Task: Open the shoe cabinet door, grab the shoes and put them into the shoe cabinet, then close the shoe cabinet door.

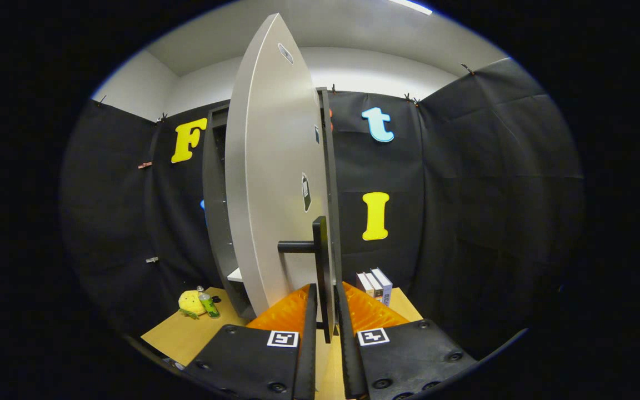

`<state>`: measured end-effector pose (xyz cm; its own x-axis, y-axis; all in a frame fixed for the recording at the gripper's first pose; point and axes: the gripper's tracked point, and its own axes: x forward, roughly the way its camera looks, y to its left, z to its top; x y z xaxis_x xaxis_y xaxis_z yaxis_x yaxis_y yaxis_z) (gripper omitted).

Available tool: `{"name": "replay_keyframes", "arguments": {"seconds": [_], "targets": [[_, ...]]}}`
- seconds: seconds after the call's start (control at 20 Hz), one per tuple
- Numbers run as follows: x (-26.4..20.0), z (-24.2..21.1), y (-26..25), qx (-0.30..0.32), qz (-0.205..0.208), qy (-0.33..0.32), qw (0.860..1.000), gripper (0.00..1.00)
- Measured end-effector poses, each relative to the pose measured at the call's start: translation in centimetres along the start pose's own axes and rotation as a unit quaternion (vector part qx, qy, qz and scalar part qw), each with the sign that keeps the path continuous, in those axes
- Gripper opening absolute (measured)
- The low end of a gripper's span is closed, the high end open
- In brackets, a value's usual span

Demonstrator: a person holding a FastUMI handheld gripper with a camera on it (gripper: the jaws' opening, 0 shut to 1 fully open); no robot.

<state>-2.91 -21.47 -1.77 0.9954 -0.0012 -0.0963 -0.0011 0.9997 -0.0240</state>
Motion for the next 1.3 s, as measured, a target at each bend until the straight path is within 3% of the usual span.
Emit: {"name": "replay_keyframes", "arguments": {"seconds": [0.2, 0.55, 1.0, 1.3], "targets": [[-0.2, 0.3, -2.9, 0.007, -0.018, -0.003, 1.000, 0.24], [-2.5, 1.1, -2.4, -0.003, 0.014, -0.018, 1.000, 0.24], [-7.1, -1.8, 3.5, -0.022, 0.039, -0.008, 0.999, 0.24], [-5.7, -8.6, 10.5, 0.000, 0.051, 0.044, 0.998, 0.24]]}}
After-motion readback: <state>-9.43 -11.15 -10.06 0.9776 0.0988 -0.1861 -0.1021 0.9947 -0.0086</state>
